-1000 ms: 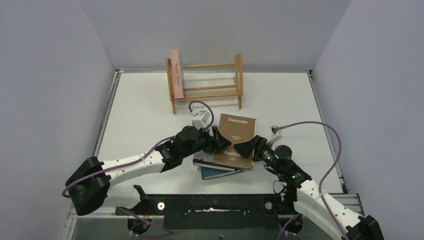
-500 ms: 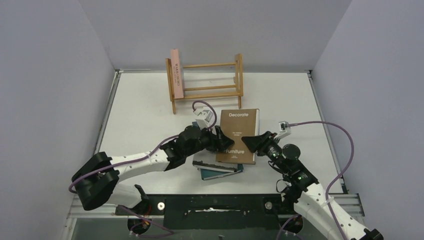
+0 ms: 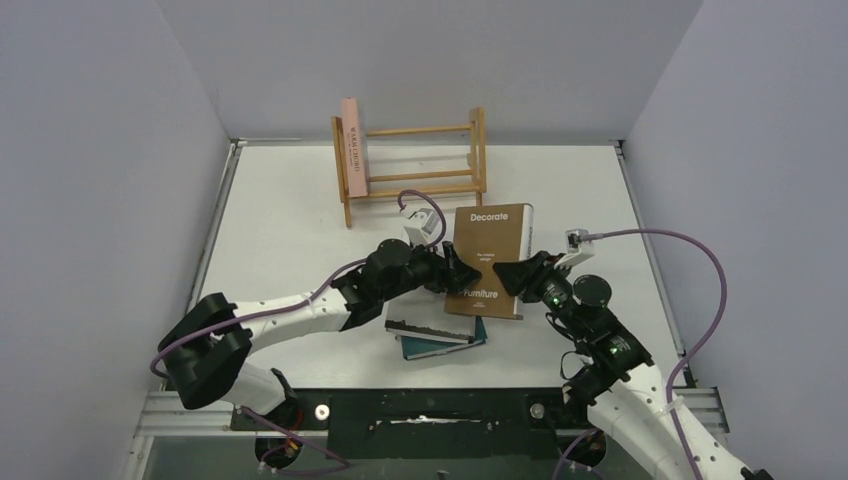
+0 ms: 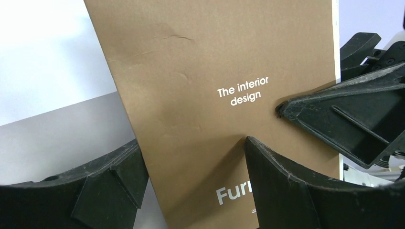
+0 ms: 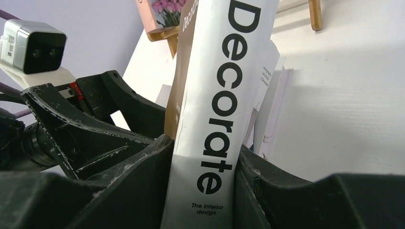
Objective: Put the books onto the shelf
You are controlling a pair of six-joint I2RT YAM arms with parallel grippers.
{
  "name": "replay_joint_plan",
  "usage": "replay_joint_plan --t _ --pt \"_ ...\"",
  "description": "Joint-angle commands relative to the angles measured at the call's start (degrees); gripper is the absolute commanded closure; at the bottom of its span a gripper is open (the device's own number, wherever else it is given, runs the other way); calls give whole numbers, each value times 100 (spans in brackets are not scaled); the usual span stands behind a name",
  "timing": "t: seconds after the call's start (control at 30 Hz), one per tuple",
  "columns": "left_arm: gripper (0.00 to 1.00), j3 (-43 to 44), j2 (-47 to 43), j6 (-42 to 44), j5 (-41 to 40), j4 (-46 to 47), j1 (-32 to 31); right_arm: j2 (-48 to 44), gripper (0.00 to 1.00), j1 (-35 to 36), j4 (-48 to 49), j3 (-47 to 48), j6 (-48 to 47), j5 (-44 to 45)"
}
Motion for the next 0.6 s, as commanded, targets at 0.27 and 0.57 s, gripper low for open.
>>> replay_joint_plan --t 0.27,0.57 --pt "31 366 13 542 1079 958 -269 1090 57 231 797 264 13 -1805" --pt "31 428 -524 783 304 155 -278 1118 100 433 275 709 -326 -1118"
